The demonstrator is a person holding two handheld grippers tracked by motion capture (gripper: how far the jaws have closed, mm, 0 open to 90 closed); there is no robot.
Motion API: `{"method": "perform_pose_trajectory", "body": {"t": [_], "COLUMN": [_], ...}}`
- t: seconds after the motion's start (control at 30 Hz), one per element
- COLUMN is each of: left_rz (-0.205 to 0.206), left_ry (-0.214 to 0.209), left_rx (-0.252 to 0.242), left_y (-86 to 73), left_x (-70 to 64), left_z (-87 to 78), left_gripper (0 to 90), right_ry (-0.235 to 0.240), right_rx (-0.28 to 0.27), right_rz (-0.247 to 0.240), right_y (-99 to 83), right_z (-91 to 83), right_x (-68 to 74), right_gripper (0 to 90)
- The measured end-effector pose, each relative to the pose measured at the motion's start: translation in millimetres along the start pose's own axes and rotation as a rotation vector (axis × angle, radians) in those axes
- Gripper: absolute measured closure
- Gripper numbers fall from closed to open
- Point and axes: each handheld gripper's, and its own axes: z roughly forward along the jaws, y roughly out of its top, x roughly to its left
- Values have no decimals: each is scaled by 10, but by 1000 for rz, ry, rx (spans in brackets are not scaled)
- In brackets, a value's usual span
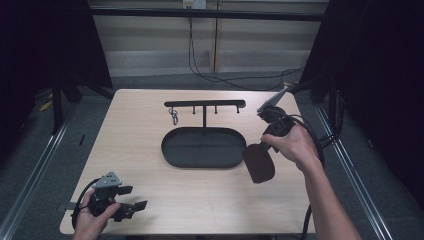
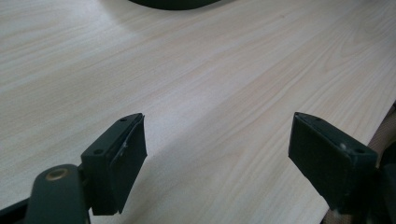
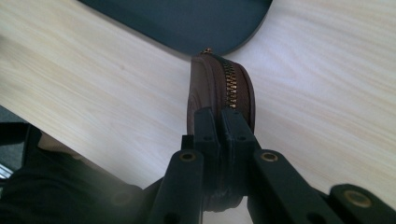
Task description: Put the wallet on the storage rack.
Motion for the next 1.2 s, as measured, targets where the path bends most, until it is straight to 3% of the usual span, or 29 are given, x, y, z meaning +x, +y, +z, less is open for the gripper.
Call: {"method": "perform_pose_trajectory", "body": {"t": [0.27, 0.63, 0.93, 1.2], "left_rz": [24, 18, 18, 12], "left_ry": [-14, -18, -16, -17], "left_rx": [19, 22, 29, 30], "left_y": [0, 0, 2, -3], "left_x": [-22, -9, -15, -8], "left_z": [24, 28, 46, 36], "left_gripper": [192, 192, 192, 191], "right_ry": [-7, -25, -33, -19], "right_rx": [-11, -11, -20, -103], "right_rz": [-7, -7, 28, 75], "right_y": [131, 283, 387, 467], "right_z": [-80, -190, -172, -125], "right_x": [59, 121, 91, 22], "right_gripper": [857, 857, 856, 856]}}
